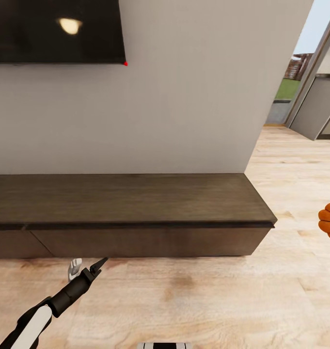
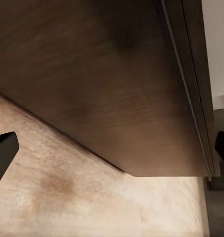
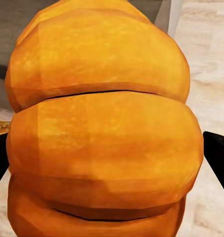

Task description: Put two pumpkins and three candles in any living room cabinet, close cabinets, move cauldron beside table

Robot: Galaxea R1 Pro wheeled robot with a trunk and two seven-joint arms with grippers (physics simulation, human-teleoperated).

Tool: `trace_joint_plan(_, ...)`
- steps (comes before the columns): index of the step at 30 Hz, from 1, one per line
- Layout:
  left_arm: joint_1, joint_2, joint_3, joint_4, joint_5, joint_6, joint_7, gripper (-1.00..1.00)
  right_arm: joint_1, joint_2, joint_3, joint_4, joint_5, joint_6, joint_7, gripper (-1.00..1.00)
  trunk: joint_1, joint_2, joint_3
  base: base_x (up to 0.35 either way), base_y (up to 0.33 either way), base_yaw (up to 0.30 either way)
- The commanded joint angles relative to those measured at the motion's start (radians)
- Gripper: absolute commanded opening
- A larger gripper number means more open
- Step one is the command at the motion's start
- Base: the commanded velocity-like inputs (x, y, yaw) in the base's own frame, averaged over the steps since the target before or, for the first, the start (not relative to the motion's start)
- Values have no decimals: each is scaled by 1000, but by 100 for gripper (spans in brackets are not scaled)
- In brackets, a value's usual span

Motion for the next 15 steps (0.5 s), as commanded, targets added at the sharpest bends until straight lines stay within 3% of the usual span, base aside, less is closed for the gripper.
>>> trace_joint_plan(1,0,0,0,0,9,8,-1,100,-1,0,0,0,-2,11,3,-100,0,0,-1,127,0,0)
trace_joint_plan(12,0,-2,-3,-1,8,6,-1,100,-1,0,0,0,-3,11,3,-100,0,0,-1,288,0,0)
trace_joint_plan(15,0,-2,-4,-1,8,6,1,100,-1,0,0,0,-2,11,3,-100,0,0,-1,144,0,0)
